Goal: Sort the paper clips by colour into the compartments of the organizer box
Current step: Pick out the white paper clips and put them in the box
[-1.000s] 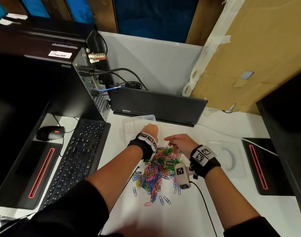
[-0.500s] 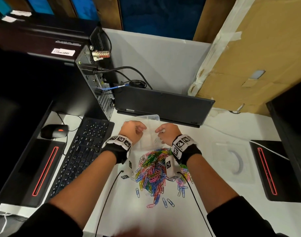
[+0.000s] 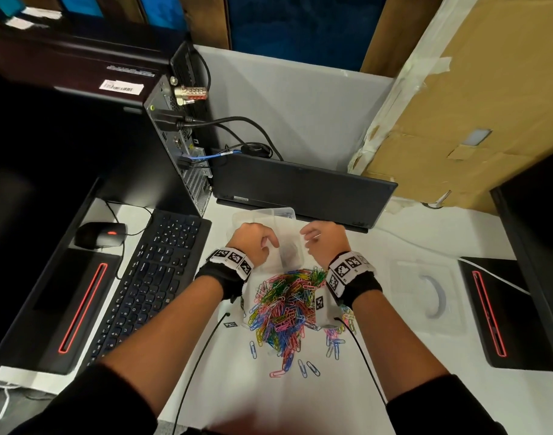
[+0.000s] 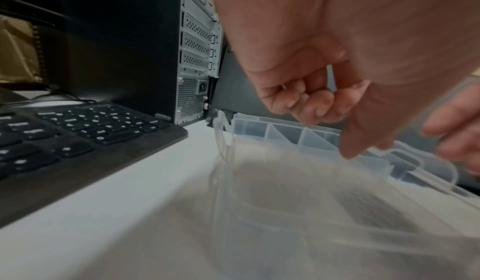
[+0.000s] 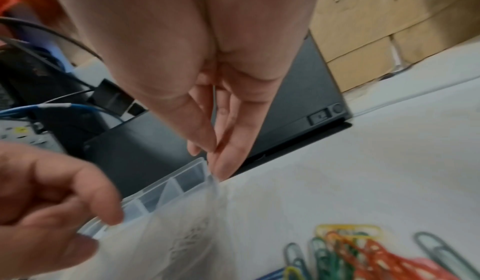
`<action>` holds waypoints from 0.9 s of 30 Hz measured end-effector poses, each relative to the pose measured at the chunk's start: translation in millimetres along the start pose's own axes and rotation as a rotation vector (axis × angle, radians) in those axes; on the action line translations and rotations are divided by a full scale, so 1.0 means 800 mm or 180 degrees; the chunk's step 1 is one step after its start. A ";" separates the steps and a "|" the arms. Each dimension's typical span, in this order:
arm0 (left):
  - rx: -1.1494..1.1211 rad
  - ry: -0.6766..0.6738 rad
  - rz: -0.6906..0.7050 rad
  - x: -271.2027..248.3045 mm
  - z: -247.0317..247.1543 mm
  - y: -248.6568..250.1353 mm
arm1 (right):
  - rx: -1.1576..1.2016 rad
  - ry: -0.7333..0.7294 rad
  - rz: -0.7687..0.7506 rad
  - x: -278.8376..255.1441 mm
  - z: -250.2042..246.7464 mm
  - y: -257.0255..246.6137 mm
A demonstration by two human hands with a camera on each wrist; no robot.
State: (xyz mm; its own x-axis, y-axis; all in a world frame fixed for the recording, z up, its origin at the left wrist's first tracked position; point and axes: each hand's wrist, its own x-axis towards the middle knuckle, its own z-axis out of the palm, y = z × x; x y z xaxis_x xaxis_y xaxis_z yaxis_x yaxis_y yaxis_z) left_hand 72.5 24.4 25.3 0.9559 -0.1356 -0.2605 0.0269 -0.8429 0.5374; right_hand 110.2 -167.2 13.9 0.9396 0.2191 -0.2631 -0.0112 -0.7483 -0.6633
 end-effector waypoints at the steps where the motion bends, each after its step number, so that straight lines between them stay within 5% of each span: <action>1: -0.0059 0.0024 0.0087 0.000 0.001 0.002 | -0.0084 0.0131 0.0081 -0.001 -0.006 0.006; 7: 0.0013 -0.0419 0.0691 0.012 0.010 0.039 | -0.0845 -0.0264 0.0846 -0.020 -0.009 0.042; 13: -0.1027 -0.0526 0.0415 0.022 0.025 0.058 | -0.1130 -0.0517 0.0837 -0.042 0.004 0.046; 18: -0.1548 -0.0149 0.0300 0.009 0.021 0.037 | -0.1234 -0.0276 -0.0068 -0.083 0.028 0.015; 21: -0.1351 0.0116 0.0431 -0.020 0.012 0.008 | -0.0951 -0.0884 -0.0717 -0.107 0.061 -0.008; 24: -0.1206 0.0139 0.0326 -0.060 0.013 -0.026 | -0.1080 -0.1182 -0.0984 -0.120 0.098 -0.018; 27: -0.1007 0.0193 0.0189 -0.098 0.022 -0.057 | -0.1060 -0.0936 -0.0942 -0.123 0.114 -0.017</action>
State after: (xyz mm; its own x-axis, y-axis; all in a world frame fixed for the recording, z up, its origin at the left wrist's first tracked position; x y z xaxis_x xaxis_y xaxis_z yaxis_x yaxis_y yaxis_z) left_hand -8.6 64.6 6.9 0.9739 -0.1403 -0.1782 0.0512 -0.6296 0.7752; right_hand -13.8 -121.5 -15.3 0.7500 0.5814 -0.3155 0.3939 -0.7757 -0.4931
